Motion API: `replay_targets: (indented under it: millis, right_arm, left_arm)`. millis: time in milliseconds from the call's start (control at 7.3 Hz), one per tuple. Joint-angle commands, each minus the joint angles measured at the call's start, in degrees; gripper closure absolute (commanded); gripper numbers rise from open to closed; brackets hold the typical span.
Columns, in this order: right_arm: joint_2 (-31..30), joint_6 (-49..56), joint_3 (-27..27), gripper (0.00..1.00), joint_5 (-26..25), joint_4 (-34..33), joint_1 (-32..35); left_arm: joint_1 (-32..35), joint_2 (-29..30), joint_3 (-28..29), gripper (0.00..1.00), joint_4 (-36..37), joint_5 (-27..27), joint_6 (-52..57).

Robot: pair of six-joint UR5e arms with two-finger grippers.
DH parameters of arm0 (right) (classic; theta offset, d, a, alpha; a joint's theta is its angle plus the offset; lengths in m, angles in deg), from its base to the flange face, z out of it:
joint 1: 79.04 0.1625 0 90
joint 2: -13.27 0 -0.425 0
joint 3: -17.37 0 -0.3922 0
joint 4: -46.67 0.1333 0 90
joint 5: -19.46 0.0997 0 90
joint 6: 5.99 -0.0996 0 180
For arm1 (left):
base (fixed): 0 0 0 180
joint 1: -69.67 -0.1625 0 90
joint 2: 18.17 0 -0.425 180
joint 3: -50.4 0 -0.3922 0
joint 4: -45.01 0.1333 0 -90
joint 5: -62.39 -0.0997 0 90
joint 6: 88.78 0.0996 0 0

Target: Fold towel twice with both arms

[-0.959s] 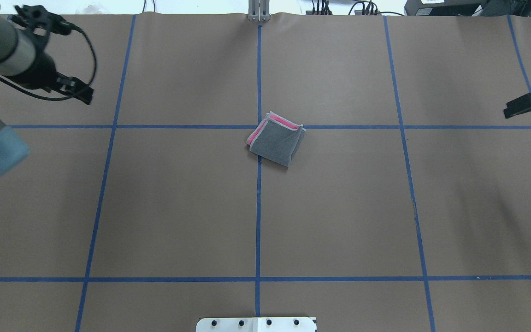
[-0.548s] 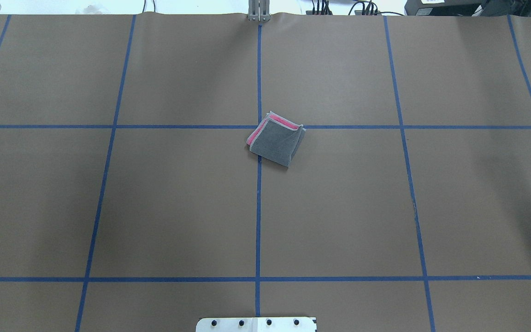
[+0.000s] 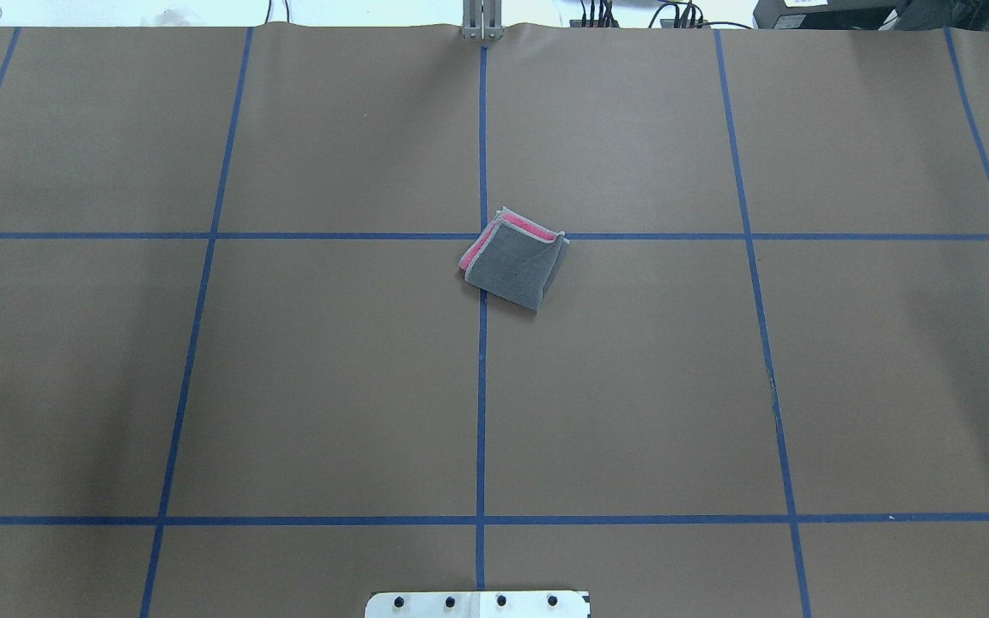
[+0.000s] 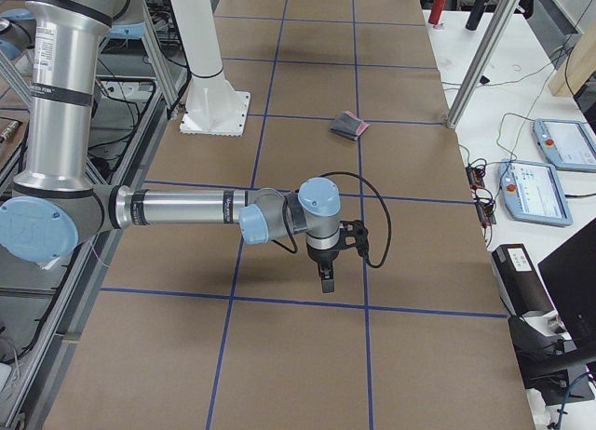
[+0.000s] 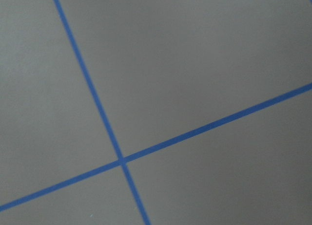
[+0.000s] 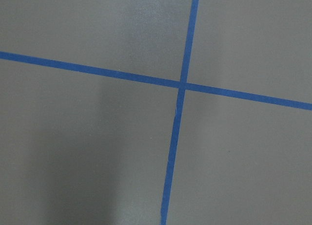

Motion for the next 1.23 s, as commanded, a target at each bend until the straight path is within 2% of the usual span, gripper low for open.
replay_targets:
  millis: [0, 137, 274, 685, 1096]
  right_arm:
    - [0.21, -0.03, -0.46, 0.00, -0.07, 0.00, 0.02]
    - [0.56, -0.21, -0.12, 0.00, 0.10, 0.00, 0.02]
    - [1.26, -1.08, 0.41, 0.00, 0.89, 0.00, 0.02]
    - [2.15, -5.74, -0.02, 0.00, 0.98, 0.97, 0.02]
    - [1.80, -5.66, -0.29, 0.00, 0.90, 0.97, 0.02]
  left_arm:
    - [3.99, -0.74, -1.10, 0.00, 0.86, 1.58, 0.36]
    - [4.36, -1.00, -1.03, 0.00, 3.05, 8.03, 0.10]
    - [5.93, -2.22, -0.59, 0.00, 4.29, 11.05, 0.01]
    - [6.21, -2.67, -0.59, 0.00, 3.68, 10.38, 0.36]
    - [6.21, -5.39, -1.64, 0.00, 0.80, 6.00, 0.63]
